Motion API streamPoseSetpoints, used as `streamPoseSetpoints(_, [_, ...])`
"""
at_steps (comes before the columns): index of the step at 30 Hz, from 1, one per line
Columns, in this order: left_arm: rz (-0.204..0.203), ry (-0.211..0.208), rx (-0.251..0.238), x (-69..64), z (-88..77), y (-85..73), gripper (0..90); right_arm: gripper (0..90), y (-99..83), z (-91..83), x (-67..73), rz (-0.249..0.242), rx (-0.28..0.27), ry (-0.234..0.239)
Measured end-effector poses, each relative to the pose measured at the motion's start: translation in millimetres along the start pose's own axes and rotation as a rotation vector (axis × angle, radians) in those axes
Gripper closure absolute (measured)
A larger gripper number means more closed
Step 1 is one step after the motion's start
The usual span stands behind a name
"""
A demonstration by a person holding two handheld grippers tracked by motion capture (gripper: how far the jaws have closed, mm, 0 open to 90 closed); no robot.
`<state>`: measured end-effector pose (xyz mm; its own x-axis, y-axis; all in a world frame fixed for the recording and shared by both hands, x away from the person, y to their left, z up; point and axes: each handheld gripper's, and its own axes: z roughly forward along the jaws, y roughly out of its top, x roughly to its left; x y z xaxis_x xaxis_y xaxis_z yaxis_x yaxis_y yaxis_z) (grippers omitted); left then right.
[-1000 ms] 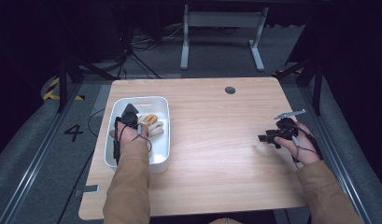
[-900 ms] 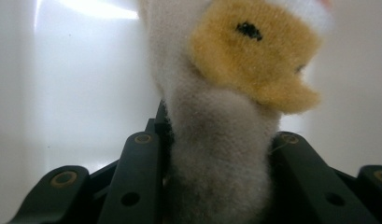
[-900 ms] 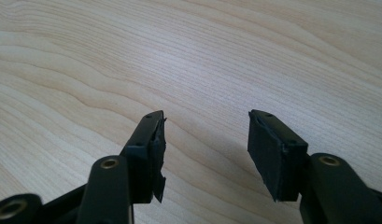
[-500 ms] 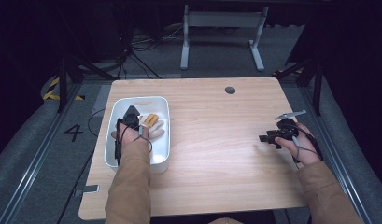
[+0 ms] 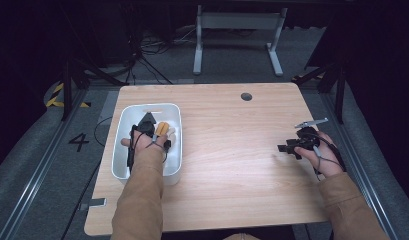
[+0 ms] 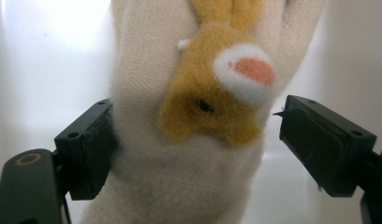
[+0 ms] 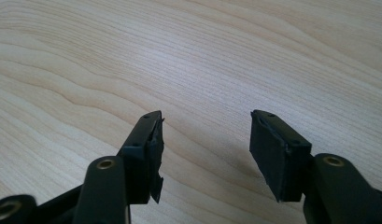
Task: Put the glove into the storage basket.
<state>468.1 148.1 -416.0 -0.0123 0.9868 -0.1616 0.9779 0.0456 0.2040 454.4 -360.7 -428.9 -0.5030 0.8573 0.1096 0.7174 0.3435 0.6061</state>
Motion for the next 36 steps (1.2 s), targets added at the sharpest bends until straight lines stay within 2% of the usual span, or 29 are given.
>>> streamPoseSetpoints(5, [0.018, 0.031, -0.022, -0.7, -4.6, 0.0, 17.1, 44.6, 0.4, -0.1, 0.5, -0.005, -0.005, 0.002])
streamPoseSetpoints(16, [0.034, 0.033, -0.093, 1.9, -23.6, -0.8, 17.4, 44.1, 2.6, 3.3, 3.1, -0.017, -0.002, 0.007])
streamPoseSetpoints(21, [0.066, 0.021, -0.151, 1.8, -38.8, -2.1, 17.2, 43.8, 4.7, 5.3, 4.5, -0.028, -0.007, 0.009])
streamPoseSetpoints(25, [0.122, -0.034, -0.196, -3.0, -54.9, -4.5, 18.5, 43.8, 6.1, 7.1, 4.9, -0.03, -0.007, 0.015])
streamPoseSetpoints(27, [0.163, -0.079, -0.216, -6.2, -61.3, -7.3, 30.8, 43.9, 6.3, 7.4, 5.7, -0.033, -0.01, 0.018])
streamPoseSetpoints(29, [0.188, -0.102, -0.244, -10.5, -66.6, -10.3, 26.7, 43.9, 5.9, 7.0, 6.2, -0.032, -0.009, 0.019])
streamPoseSetpoints(30, [0.21, -0.112, -0.256, -12.9, -69.1, -11.6, 27.8, 43.9, 5.8, 6.5, 6.2, -0.031, -0.012, 0.026])
streamPoseSetpoints(33, [0.261, -0.141, -0.289, -21.9, -75.0, -15.9, 27.8, 44.3, 5.9, 5.3, 5.9, -0.021, -0.038, 0.073])
streamPoseSetpoints(36, [0.318, -0.205, -0.328, -32.1, -80.1, -19.8, 27.8, 44.5, 5.7, 3.7, 6.9, -0.028, -0.052, 0.088])
